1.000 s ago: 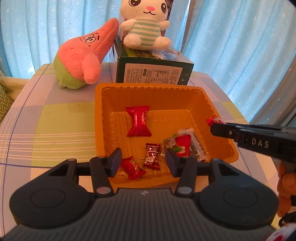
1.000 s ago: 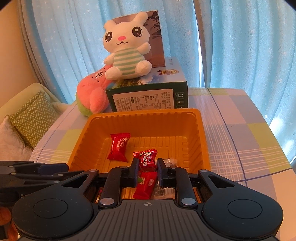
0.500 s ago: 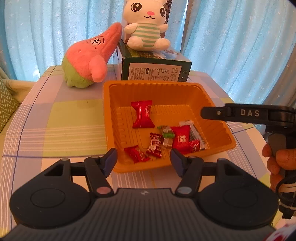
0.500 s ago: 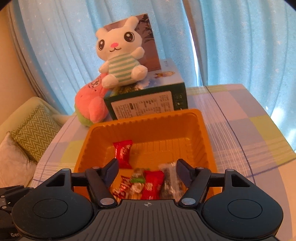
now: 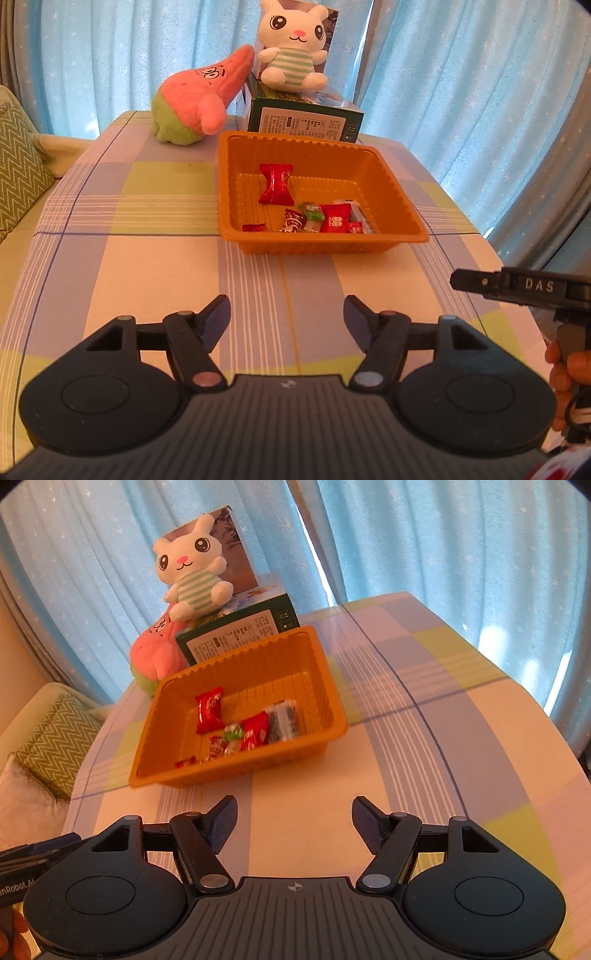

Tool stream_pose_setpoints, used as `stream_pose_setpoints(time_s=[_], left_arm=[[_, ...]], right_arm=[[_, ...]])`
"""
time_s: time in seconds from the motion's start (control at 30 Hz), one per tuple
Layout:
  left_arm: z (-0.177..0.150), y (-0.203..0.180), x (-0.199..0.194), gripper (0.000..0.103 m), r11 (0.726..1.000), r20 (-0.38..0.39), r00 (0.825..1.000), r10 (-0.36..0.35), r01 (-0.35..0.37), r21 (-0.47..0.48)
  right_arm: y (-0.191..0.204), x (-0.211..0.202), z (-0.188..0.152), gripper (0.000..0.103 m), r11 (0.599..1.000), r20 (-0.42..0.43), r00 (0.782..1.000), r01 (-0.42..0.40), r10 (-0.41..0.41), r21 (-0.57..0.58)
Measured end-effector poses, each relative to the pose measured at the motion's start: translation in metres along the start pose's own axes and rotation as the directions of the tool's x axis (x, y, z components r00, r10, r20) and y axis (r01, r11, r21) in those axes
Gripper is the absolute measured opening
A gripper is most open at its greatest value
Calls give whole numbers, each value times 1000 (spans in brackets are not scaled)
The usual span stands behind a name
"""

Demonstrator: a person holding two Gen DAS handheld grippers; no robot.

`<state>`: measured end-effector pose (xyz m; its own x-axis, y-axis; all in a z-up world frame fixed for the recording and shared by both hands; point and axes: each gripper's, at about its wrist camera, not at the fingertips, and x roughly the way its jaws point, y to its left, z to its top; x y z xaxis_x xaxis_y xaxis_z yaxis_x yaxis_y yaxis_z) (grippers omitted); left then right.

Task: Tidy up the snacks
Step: 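Withdraw both open tools from the tray toward the last two packets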

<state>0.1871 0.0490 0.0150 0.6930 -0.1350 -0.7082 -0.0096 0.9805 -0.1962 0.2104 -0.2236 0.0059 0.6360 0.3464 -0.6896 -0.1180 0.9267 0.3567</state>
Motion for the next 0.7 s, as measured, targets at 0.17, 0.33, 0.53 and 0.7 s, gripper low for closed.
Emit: stream_pose_setpoints(time_s=[0.17, 0.33, 0.53, 0.7], left_arm=[[-22, -11, -34, 66, 1000, 12, 1000, 1, -1, -12], [-42, -19, -61, 67, 1000, 16, 1000, 9, -8, -16], [-64, -25, -80, 68, 1000, 6, 1000, 7, -7, -4], [-82, -30, -86, 69, 1000, -13, 1000, 4, -3, 15]], right_arm=[[0, -38, -27, 69, 1000, 9, 1000, 7, -7, 17], [-3, -68, -55, 69, 999, 4, 1000, 27, -27, 19], [-6, -92, -85, 69, 999, -6, 999, 42, -42, -2], [-10, -103, -103, 69, 999, -21, 999, 49, -49, 1]])
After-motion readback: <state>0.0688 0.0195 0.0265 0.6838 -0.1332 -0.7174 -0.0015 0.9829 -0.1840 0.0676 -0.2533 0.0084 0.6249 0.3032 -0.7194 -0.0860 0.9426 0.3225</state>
